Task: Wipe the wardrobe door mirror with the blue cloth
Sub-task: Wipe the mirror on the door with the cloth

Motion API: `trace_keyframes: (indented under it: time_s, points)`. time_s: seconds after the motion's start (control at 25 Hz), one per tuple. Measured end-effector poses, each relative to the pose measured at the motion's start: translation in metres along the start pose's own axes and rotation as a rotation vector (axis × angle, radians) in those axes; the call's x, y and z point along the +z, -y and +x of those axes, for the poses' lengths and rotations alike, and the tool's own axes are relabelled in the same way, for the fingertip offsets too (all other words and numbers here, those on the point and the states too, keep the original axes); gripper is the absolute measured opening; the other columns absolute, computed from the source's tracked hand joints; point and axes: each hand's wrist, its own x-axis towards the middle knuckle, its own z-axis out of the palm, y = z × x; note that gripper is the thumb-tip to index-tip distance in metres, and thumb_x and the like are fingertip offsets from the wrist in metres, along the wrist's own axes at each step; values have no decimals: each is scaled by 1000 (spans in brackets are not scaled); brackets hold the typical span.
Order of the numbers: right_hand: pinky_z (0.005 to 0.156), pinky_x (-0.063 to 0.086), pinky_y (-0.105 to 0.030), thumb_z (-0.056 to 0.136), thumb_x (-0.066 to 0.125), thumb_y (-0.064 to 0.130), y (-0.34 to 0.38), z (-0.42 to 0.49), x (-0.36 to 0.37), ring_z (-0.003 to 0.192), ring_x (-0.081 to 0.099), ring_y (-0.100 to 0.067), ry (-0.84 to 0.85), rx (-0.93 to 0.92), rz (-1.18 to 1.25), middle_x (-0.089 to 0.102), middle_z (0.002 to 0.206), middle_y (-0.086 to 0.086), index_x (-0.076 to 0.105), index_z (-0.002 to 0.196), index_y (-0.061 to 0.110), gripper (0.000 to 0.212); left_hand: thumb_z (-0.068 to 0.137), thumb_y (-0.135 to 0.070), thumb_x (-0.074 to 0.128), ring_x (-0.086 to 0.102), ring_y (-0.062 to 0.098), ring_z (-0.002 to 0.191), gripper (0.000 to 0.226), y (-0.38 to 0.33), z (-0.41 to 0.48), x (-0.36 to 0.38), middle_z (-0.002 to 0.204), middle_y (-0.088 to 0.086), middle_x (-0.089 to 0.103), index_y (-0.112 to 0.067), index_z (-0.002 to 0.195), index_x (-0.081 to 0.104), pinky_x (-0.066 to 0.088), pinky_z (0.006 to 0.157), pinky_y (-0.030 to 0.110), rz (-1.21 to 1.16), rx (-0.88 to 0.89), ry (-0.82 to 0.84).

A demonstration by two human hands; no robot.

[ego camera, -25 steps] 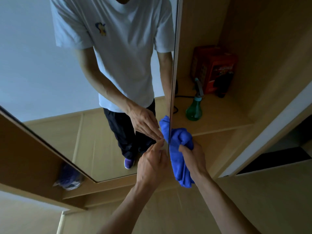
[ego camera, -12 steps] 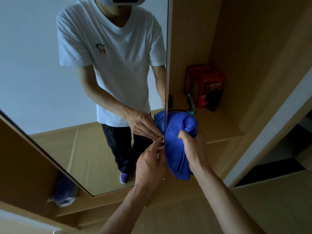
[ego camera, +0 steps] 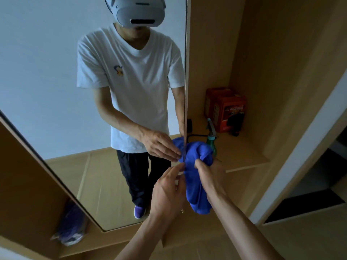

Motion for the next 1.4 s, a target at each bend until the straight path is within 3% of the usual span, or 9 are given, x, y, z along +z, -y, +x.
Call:
trace_keyframes:
  time_s: [0.16, 0.4, 0.52, 0.68, 0.84, 0.96, 1.12, 1.4]
  points:
    - [38, 26, -19, 78, 62, 17, 44, -2, -4, 33, 34, -4, -38, -129, 83, 39, 36, 13, 41, 54, 24, 33, 99, -9, 57, 63, -5, 104, 34, -24, 14, -16, 123, -14, 64, -22, 129, 67, 48, 81, 7, -39, 136, -75]
    - [43, 32, -26, 71, 59, 25, 111, -1, -17, 37, 35, -3, -29, -245, 140, 42, 41, 14, 51, 56, 28, 17, 101, -9, 56, 61, 0, 112, 38, -59, 39, -34, 129, -17, 57, -22, 136, 62, 52, 79, 11, -173, 246, -117]
    - [48, 33, -31, 73, 59, 21, 120, 2, -22, 39, 36, -6, -4, -290, 164, 42, 42, 14, 51, 51, 33, 26, 101, -10, 56, 61, -1, 110, 37, -67, 46, -38, 127, -23, 55, -25, 134, 63, 53, 77, 12, -175, 269, -136]
    - [46, 29, -28, 79, 60, 15, 95, 8, -21, 37, 35, -5, 19, -234, 90, 39, 40, 11, 41, 54, 25, 32, 100, -9, 57, 64, 1, 104, 35, -57, 37, -37, 121, -24, 59, -28, 127, 67, 54, 77, 16, -111, 249, -108]
    - [47, 27, -30, 82, 61, 14, 69, 7, -19, 38, 32, -9, 66, -129, 13, 34, 39, 10, 38, 43, 24, 46, 99, -11, 59, 65, -2, 97, 32, -42, 25, -30, 117, -26, 59, -29, 123, 68, 55, 78, 19, -53, 184, -56]
    - [47, 28, -32, 74, 58, 26, 76, 3, -17, 40, 31, -10, 74, -142, -3, 32, 40, 11, 39, 42, 26, 37, 100, -15, 58, 63, -3, 98, 30, -49, 26, -31, 117, -28, 57, -28, 126, 67, 54, 77, 16, -51, 158, -52]
    - [46, 31, -31, 65, 54, 35, 107, 2, -19, 39, 34, -10, 33, -209, 18, 36, 41, 11, 41, 57, 23, 19, 101, -14, 58, 63, -1, 96, 30, -69, 41, -43, 118, -21, 58, -22, 128, 67, 57, 78, 23, -66, 209, -94]
    - [49, 32, -34, 65, 55, 34, 179, 3, -29, 43, 36, -14, 14, -379, 77, 38, 43, 11, 41, 55, 23, 20, 101, -13, 56, 60, -2, 106, 37, -109, 69, -68, 127, -15, 57, -22, 137, 61, 55, 80, 17, -115, 328, -168]
